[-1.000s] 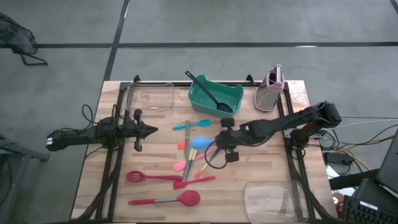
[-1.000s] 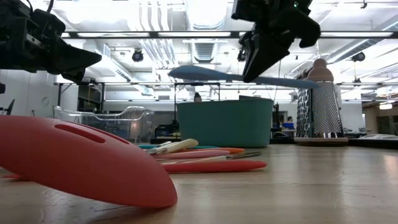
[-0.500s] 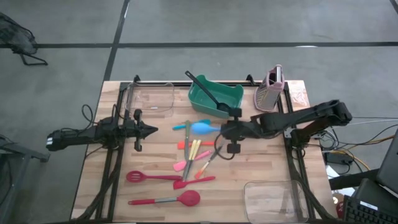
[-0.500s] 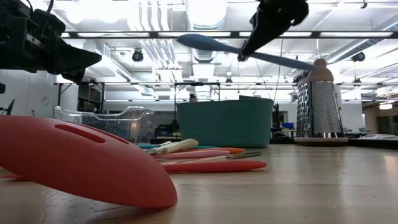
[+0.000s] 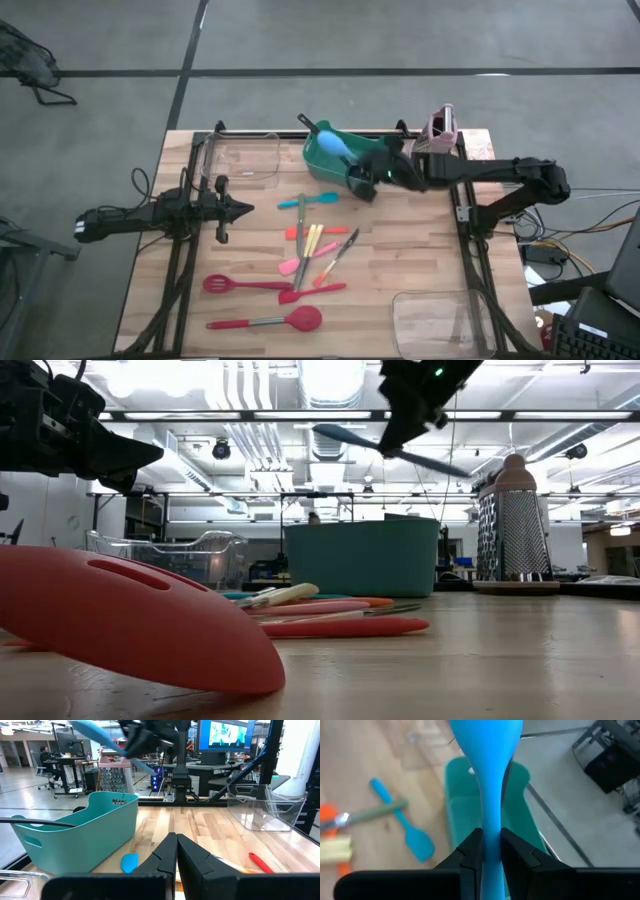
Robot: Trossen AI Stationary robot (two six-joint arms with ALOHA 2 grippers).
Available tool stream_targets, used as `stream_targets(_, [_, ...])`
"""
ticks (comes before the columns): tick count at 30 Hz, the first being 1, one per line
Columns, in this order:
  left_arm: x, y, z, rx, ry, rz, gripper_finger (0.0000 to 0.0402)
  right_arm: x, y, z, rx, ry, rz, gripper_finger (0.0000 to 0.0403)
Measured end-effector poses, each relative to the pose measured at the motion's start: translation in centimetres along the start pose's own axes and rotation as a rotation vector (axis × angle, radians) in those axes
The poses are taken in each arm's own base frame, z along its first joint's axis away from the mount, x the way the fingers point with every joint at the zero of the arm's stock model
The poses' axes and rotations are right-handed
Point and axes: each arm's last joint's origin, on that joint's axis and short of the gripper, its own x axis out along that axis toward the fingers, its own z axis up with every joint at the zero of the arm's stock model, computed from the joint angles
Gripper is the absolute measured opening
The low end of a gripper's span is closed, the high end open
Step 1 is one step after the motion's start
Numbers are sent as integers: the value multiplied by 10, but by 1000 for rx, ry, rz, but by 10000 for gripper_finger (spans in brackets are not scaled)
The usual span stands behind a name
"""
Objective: Pick & Place Kitchen Items
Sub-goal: Put the blue serving spoon into the green bin
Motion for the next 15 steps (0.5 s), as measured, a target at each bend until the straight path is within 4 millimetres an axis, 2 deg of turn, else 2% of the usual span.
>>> stream_targets(8, [0,0,0,0,0,0,19,46,-36,18,165,-144,26,50])
stream_targets(15, [0,0,0,0,0,0,19,92,-47,4,212,-66,-11,50])
